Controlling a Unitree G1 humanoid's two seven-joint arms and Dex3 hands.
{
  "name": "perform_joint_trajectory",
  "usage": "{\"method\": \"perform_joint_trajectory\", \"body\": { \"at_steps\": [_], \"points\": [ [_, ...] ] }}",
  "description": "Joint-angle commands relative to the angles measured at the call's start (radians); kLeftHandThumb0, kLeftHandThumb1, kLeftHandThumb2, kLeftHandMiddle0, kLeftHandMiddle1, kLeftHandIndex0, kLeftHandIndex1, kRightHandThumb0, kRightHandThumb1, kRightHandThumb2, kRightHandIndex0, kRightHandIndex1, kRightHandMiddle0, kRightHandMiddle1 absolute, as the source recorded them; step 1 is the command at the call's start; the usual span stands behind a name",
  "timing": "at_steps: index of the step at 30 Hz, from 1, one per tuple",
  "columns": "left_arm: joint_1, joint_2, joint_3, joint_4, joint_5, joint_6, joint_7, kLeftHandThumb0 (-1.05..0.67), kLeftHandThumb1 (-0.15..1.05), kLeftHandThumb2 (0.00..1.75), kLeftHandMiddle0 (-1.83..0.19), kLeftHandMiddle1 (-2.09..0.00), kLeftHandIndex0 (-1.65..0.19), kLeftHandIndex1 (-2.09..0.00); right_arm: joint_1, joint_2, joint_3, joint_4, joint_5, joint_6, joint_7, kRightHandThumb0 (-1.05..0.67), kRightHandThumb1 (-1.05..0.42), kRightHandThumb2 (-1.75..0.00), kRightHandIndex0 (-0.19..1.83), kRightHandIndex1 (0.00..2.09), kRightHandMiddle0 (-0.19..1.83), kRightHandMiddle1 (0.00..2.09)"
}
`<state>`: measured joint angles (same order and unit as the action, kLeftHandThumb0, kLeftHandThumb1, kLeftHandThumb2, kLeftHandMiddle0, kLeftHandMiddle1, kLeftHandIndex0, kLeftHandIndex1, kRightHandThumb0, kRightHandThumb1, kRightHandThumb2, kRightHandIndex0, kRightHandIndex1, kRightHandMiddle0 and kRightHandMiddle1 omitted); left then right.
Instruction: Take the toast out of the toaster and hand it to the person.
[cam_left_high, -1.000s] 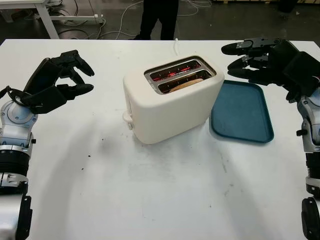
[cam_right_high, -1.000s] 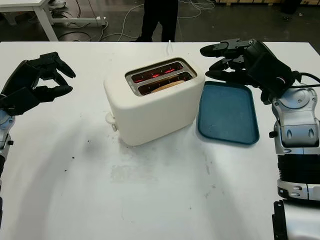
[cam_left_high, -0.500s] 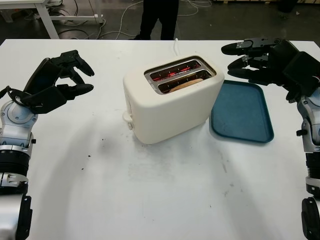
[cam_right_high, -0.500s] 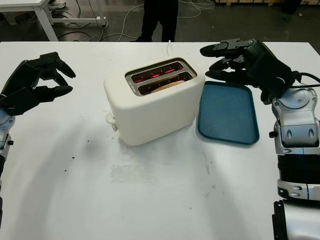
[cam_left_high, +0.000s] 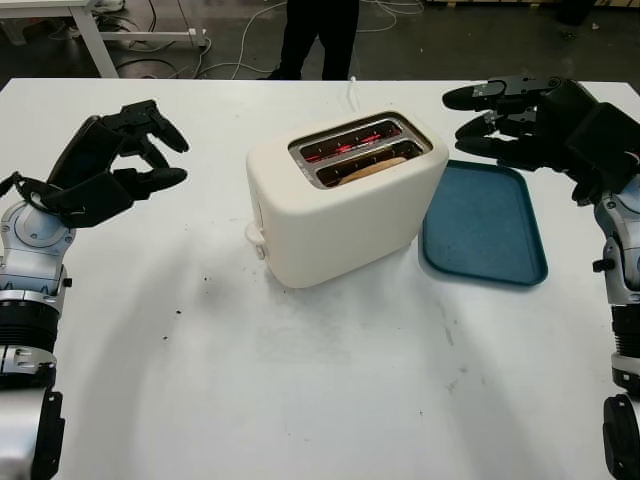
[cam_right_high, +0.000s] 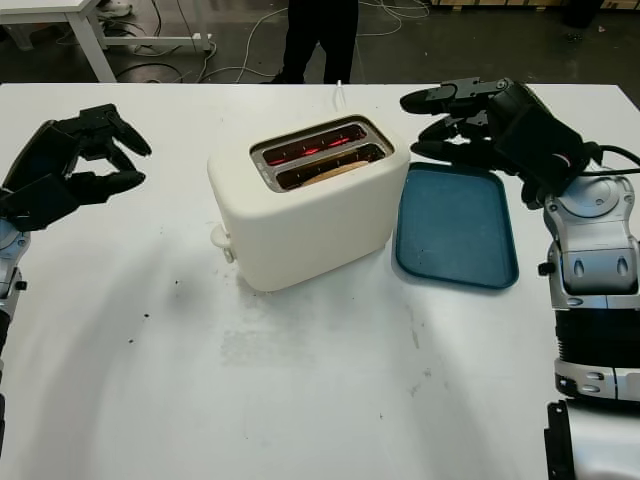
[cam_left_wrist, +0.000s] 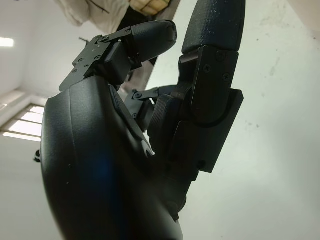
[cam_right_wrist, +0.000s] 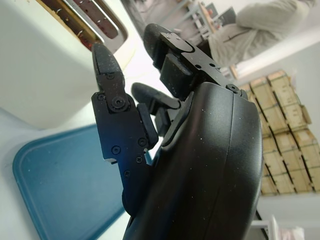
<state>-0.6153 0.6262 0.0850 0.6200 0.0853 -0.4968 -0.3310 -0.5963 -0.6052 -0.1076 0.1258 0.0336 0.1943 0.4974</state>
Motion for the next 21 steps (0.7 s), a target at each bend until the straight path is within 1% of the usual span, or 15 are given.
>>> {"method": "perform_joint_trajectory", "body": {
  "at_steps": [1, 10, 15, 21],
  "points": [
    [-0.002, 0.002, 0.004, -0.008, -0.004, 0.005, 0.002, -1.05, 0.92, 0.25, -0.63, -1.36, -0.45, -1.35, -0.008, 0.007, -0.005, -0.015, 0.012, 0.011, -0.007, -0.35, -0.85, 0.0, 0.4, 0.98, 0.76, 0.07],
    [-0.003, -0.001, 0.005, -0.002, -0.008, -0.003, -0.001, -1.05, 0.92, 0.24, -0.62, -1.35, -0.45, -1.35, -0.007, 0.004, -0.003, -0.011, 0.007, -0.001, -0.005, -0.36, -0.85, 0.0, 0.4, 0.98, 0.76, 0.08],
    [0.003, 0.001, 0.004, -0.022, 0.0, 0.021, 0.008, -1.05, 0.92, 0.24, -0.63, -1.36, -0.46, -1.36, -0.007, 0.005, -0.003, -0.011, 0.007, -0.008, -0.006, -0.35, -0.85, 0.0, 0.4, 0.98, 0.76, 0.08],
    [0.002, 0.002, 0.004, -0.016, -0.003, 0.013, 0.004, -1.05, 0.92, 0.24, -0.63, -1.36, -0.46, -1.35, -0.007, 0.005, -0.003, -0.014, 0.008, 0.0, -0.006, -0.36, -0.85, 0.0, 0.4, 0.98, 0.76, 0.08]
  ]
}}
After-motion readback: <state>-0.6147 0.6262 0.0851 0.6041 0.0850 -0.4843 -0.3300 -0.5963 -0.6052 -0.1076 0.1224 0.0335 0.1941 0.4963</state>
